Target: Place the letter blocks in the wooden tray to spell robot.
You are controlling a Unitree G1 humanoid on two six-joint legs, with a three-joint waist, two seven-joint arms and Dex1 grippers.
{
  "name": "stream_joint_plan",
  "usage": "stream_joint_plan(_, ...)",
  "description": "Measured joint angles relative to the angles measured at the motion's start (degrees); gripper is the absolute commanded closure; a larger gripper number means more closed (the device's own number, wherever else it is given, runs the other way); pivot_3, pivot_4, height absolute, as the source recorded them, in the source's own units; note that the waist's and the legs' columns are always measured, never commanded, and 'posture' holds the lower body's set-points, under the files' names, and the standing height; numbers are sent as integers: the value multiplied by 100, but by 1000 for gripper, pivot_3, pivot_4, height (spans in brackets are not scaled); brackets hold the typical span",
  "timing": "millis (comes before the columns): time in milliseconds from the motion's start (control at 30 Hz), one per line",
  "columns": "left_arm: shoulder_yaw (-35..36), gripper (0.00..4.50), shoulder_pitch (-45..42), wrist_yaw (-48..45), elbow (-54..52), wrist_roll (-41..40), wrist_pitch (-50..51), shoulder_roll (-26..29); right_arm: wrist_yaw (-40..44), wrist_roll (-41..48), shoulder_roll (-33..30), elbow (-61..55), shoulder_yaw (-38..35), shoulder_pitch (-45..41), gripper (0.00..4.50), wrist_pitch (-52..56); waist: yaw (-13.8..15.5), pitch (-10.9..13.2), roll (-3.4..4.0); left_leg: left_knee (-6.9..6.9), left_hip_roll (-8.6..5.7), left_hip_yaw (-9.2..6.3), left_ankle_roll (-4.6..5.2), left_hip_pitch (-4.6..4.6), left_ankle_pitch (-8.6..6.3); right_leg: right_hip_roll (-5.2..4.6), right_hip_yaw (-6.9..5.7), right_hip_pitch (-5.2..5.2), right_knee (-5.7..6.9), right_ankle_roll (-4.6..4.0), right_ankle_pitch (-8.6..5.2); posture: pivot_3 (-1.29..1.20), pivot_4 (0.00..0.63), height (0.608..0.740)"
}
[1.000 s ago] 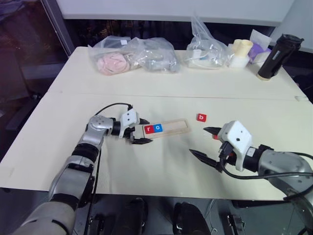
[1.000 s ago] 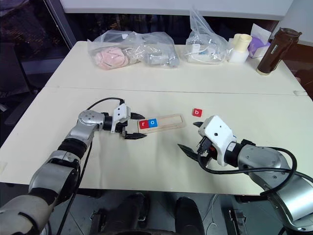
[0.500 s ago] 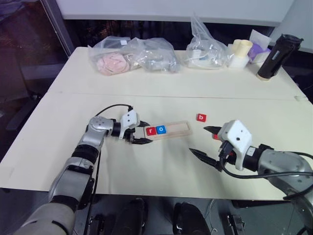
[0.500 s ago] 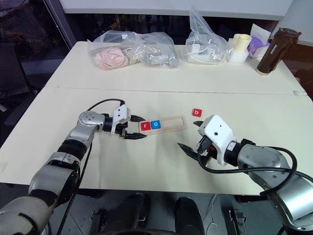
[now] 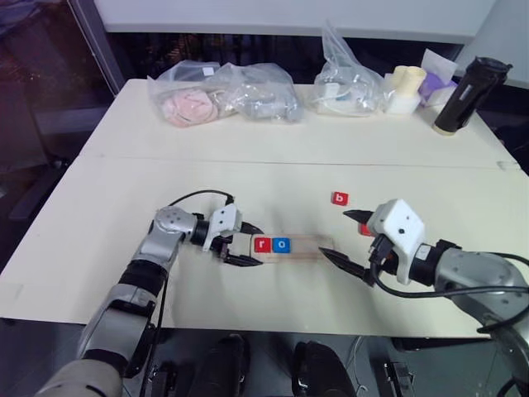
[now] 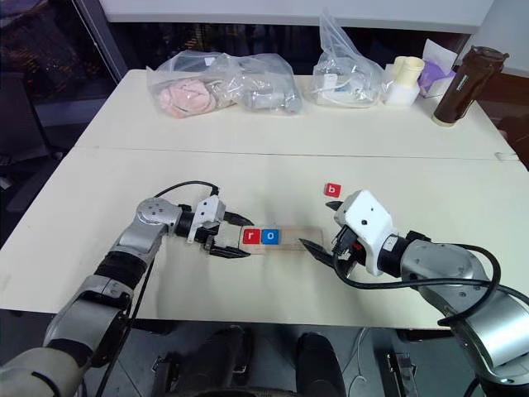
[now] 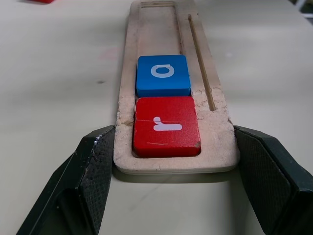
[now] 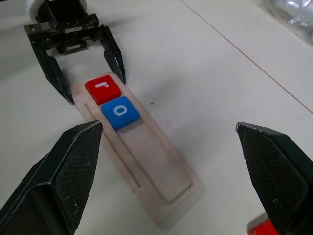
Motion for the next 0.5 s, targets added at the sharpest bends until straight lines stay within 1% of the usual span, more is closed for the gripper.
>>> stream_joint_plan(333, -250, 1338, 582, 180, -1294, 0, 698, 65, 112, 101, -105, -2, -45, -7, 0, 135, 2, 0, 1, -1, 1, 1, 0, -3, 0, 0, 3, -2, -4, 0, 0, 0, 150, 740)
stream_joint_plan(500, -359, 1338, 806, 266, -1734, -5, 858, 163, 139, 124, -108, -13, -65, 49, 0, 220, 0, 0, 1, -2, 2, 0, 0, -3, 0, 0, 4, -3, -7, -2, -1, 0, 150, 740)
